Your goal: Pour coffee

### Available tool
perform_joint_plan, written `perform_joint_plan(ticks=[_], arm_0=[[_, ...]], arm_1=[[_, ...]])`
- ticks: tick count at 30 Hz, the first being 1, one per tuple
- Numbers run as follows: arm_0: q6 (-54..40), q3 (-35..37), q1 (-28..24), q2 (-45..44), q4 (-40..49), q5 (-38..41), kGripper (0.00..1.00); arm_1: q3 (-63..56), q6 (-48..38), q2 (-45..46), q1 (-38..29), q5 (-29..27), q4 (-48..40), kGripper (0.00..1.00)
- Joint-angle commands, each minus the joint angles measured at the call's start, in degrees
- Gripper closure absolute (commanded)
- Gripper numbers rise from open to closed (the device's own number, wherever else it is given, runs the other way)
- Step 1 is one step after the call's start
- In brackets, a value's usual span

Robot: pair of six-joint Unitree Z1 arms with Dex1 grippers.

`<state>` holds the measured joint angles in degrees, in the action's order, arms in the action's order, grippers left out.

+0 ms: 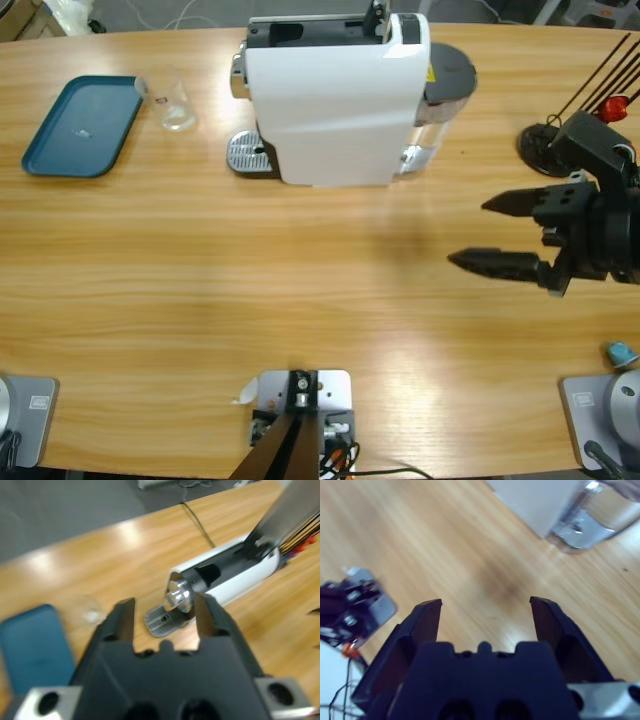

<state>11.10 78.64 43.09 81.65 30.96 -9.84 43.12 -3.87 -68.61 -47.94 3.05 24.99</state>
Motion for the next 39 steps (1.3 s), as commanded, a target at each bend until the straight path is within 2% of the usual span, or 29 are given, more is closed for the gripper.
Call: perform_joint_plan(ticks=[1, 4, 7, 9, 11, 12, 14, 16, 18, 20, 26, 31, 35, 39], arm_0=[[-2.5, -18.03, 6.92, -12.78, -2.8, -11.32, 0.11], [-2.22, -22.95, 6.92, -18.3, -3.97, -10.53, 0.011], [-2.22, -27.78, 6.92, -21.82, -3.97, -9.85, 0.009], [-2.22, -30.21, 6.92, -22.26, -4.13, -9.85, 0.011], [-2.1, -31.95, 6.92, -22.06, -4.9, -9.85, 0.012], [-1.85, -32.46, 6.92, -22.13, -5.31, -9.83, 0.009], [-1.04, -33.44, 6.92, -22.31, -6.43, -9.76, 0.009], [-0.46, -35.2, 6.92, -22.84, -8.24, -8.84, 0.009], [0.31, -37.77, 6.92, -23.2, -10.21, -8.21, 0.012], [0.36, -38.64, 6.92, -23.06, -11.15, -7.1, 0.013], [0.34, -38.73, 6.83, -20.74, -11.41, -7.03, 0.023], [0.5, -38.91, 6.83, -20.52, -11.53, -7.12, 0.025], [0.59, -39.17, 6.83, -20.57, -11.71, -7.21, 0.032], [0.59, -39.3, 6.83, -20.6, -11.87, -7.26, 0.032]], arm_1=[[-1.3, -9.93, 3.72, 0.74, -17.99, 3.5, 0.234], [0.63, -11.47, 3.77, 4.13, -20.1, 4.57, 0.231], [6.08, -8.64, -1.01, 4.98, -20.38, 9.02, 0.228], [8.49, -8.79, -3.35, 4.98, -24.76, 11.15, 0.229], [9.61, -10.12, -3.63, 6.95, -26.73, 11.06, 0.083], [9.91, -11.67, -3.72, 9.92, -25.88, 10.57, 0.047], [9.68, -13.79, -3.56, 16.26, -22.82, 9.44, 0.041], [8.15, -14.97, -2.47, 23.5, -19.17, 8.07, 0.047], [5.75, -15.03, -0.13, 30.27, -14.68, 4.82, 0.102], [3.58, -15.03, 1.57, 33.52, -12.38, 1.43, 0.115], [-1.62, -15.46, 1.5, 35.63, -12.65, -4.94, 0.12], [-1.72, -15.29, -1.0, 37.94, -12.7, -6.41, 0.239], [-2.04, -15.2, -1.77, 38.62, -13.24, -6.94, 0.288], [-2.34, -15.2, -3.1, 39.32, -12.87, -7.8, 0.288]])
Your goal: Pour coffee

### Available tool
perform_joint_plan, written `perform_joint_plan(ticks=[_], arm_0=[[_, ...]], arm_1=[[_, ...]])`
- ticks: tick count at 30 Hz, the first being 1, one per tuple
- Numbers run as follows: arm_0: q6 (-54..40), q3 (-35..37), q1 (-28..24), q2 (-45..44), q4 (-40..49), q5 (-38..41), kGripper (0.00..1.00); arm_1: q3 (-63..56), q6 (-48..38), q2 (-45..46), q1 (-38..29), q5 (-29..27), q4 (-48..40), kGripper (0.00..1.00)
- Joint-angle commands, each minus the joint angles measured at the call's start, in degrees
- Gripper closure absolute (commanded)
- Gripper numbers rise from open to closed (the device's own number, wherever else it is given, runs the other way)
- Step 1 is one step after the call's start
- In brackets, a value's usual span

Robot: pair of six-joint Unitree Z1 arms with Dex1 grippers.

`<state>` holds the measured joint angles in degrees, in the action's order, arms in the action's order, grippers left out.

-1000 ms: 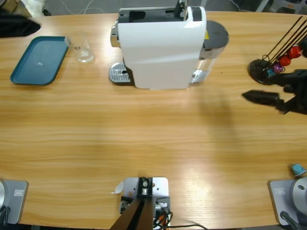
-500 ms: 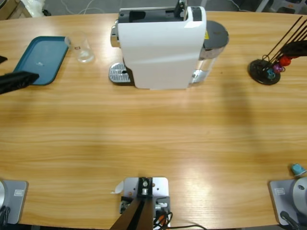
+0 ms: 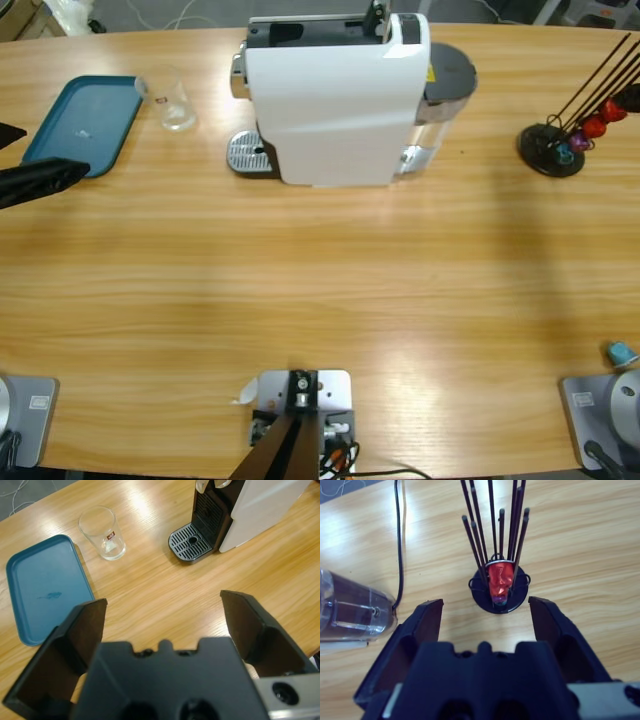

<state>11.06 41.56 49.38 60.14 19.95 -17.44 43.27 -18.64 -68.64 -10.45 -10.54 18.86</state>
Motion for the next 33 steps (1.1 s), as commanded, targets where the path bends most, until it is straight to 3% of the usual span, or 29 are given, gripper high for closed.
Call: perform_joint_plan(ticks=[1, 24, 26, 31, 33], arm_0=[[0.63, -2.27, 0.54, 0.87, -0.88, 0.31, 0.032], [0.63, -2.71, 0.54, 0.68, -1.58, 0.21, 0.032], [0.63, -2.71, 0.54, 0.68, -1.58, 0.21, 0.032], [0.63, -2.73, 0.54, 0.68, -1.58, 0.21, 0.032], [0.63, -2.8, 0.54, 0.68, -1.6, 0.21, 0.032]], arm_1=[[-2.48, -0.44, -3.66, 1.92, 0.78, -1.76, 0.286], [-2.5, -0.7, -10.13, 3.1, 0.52, -6.15, 0.293], [-2.4, -0.7, -10.62, 3.5, 0.52, -6.19, 0.364], [-2.29, -0.7, -10.95, 4.13, 0.52, -6.24, 0.383], [-2.22, -0.7, -11.14, 4.24, 0.45, -6.45, 0.492]])
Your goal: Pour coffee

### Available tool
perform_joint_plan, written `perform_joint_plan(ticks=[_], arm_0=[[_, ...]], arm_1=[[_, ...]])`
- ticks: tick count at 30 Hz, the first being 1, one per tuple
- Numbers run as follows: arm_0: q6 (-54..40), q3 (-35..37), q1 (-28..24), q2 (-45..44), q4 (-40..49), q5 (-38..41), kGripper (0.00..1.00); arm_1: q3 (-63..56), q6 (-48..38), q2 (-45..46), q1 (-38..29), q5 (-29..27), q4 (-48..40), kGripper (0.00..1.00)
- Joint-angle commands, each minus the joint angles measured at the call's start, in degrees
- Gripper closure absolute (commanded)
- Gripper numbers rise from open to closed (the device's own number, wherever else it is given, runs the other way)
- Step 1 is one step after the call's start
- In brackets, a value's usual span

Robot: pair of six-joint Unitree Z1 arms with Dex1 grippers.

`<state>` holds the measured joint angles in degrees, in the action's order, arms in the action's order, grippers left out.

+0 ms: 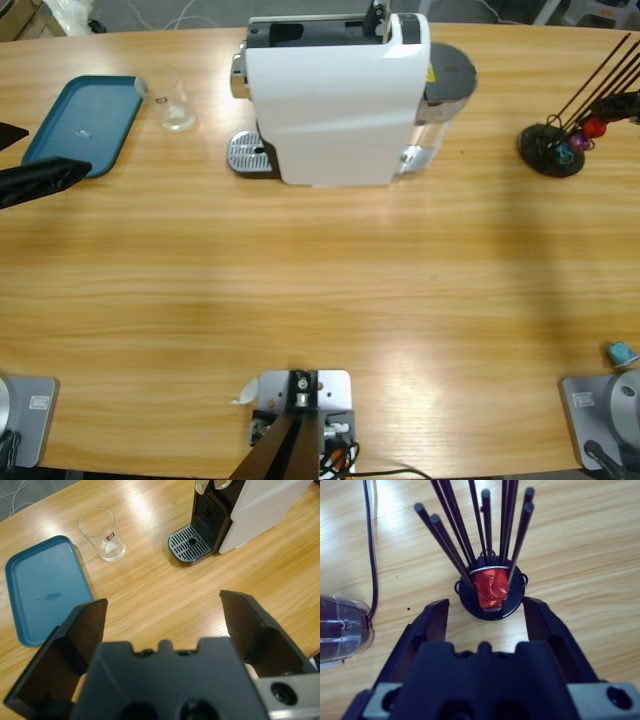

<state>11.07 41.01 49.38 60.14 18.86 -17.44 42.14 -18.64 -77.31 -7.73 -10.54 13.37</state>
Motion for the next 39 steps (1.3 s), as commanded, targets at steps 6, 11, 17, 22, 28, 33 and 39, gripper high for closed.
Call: perform_joint_plan(ticks=[6, 11, 17, 22, 28, 33, 39], arm_0=[[0.62, -2.25, 0.54, 0.68, -0.58, 0.21, 0.032], [0.62, -2.28, 0.54, 0.68, -0.59, 0.21, 0.032], [0.6, -2.33, 0.54, 0.77, -0.75, 0.21, 0.032], [0.58, -2.4, 0.54, 0.77, -0.75, 0.21, 0.032], [0.6, -2.42, 0.54, 0.77, -0.84, 0.21, 0.032], [0.58, -2.51, 0.54, 0.73, -0.93, 0.21, 0.032], [0.62, -2.51, 0.54, 0.68, -0.98, 0.12, 0.032]], arm_1=[[-0.73, -0.61, -4.14, 1.66, 0.54, -1.56, 0.492], [-0.92, -0.54, -4.6, 1.66, 0.52, -1.95, 0.493], [-0.99, -0.36, -4.55, 1.64, -0.11, -1.95, 0.694], [-1.18, -0.34, -4.34, 1.64, -0.57, -1.95, 0.87], [-1.34, -0.34, -4.16, 1.57, -0.89, -1.95, 0.994], [-1.45, -0.31, -3.9, 1.57, -0.98, -1.95, 0.994], [-1.82, 0.01, -2.14, 1.1, -1.33, -1.73, 1.0]])
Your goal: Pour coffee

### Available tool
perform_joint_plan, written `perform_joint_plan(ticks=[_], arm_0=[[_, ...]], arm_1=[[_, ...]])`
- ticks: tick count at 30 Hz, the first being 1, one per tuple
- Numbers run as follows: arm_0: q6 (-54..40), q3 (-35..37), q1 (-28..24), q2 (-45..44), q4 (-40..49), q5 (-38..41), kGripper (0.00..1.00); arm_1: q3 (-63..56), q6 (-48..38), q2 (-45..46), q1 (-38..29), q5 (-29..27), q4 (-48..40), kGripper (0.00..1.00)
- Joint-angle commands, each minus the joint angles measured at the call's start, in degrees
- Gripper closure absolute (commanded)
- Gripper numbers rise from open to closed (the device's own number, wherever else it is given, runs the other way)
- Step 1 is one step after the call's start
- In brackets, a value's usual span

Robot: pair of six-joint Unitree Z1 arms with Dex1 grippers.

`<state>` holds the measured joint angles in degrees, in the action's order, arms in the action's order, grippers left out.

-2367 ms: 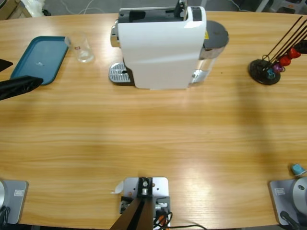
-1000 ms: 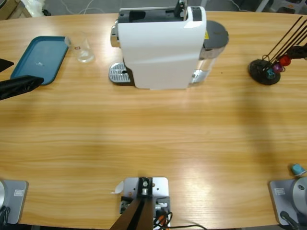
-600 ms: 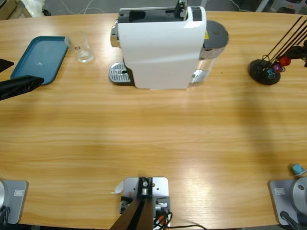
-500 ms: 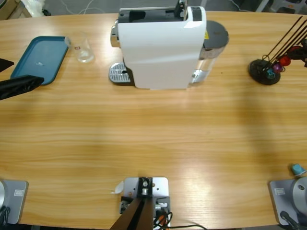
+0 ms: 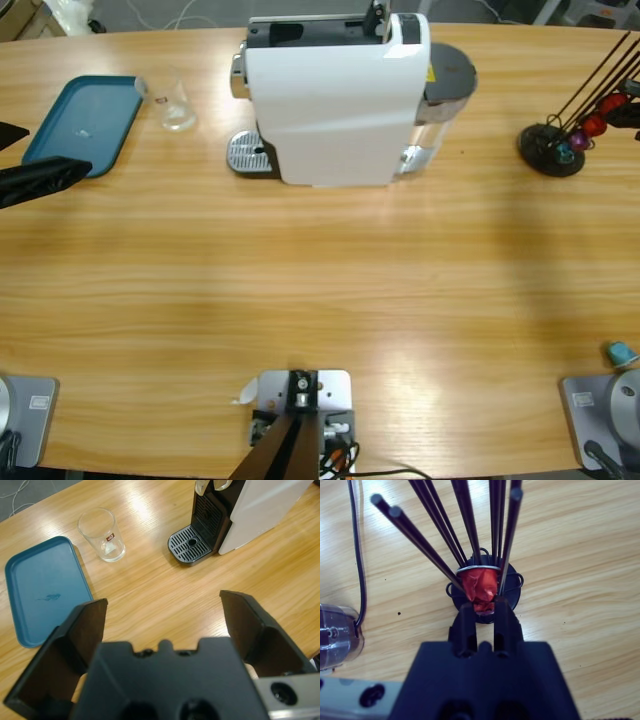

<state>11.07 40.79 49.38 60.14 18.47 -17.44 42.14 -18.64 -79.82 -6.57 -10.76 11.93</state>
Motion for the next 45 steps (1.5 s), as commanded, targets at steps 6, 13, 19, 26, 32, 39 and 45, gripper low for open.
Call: perform_joint_plan(ticks=[6, 13, 19, 26, 32, 39, 45], arm_0=[[0.62, -2.38, 0.54, 0.51, -0.72, 0.12, 0.032], [0.62, -2.38, 0.54, 0.37, -0.81, 0.12, 0.032], [0.62, -2.5, 0.54, 0.26, -0.81, 0.03, 0.032], [0.62, -2.56, 0.54, 0.29, -0.89, 0.03, 0.032], [0.62, -2.64, 0.54, 0.4, -0.89, 0.03, 0.032], [0.62, -2.64, 0.54, 0.44, -0.89, 0.03, 0.032], [0.62, -2.64, 0.54, 0.51, -0.98, 0.03, 0.032]], arm_1=[[-1.96, 0.1, 3.87, -1.27, -1.28, 1.48, 1.0], [0.22, 0.54, 7.1, -2.47, -1.28, 5.7, 1.0], [1.37, 0.62, 4.68, -3.01, -1.09, 6.07, 0.757], [1.37, 0.62, 1.51, -3.05, -0.49, 2.94, 0.129], [1.72, 0.62, -0.63, -3.01, -0.69, 1.96, 0.142], [1.72, 0.62, -2.07, -3.01, -1.2, 1.43, 0.37], [1.96, 0.62, -2.72, -3.01, -1.69, 1.34, 0.568]])
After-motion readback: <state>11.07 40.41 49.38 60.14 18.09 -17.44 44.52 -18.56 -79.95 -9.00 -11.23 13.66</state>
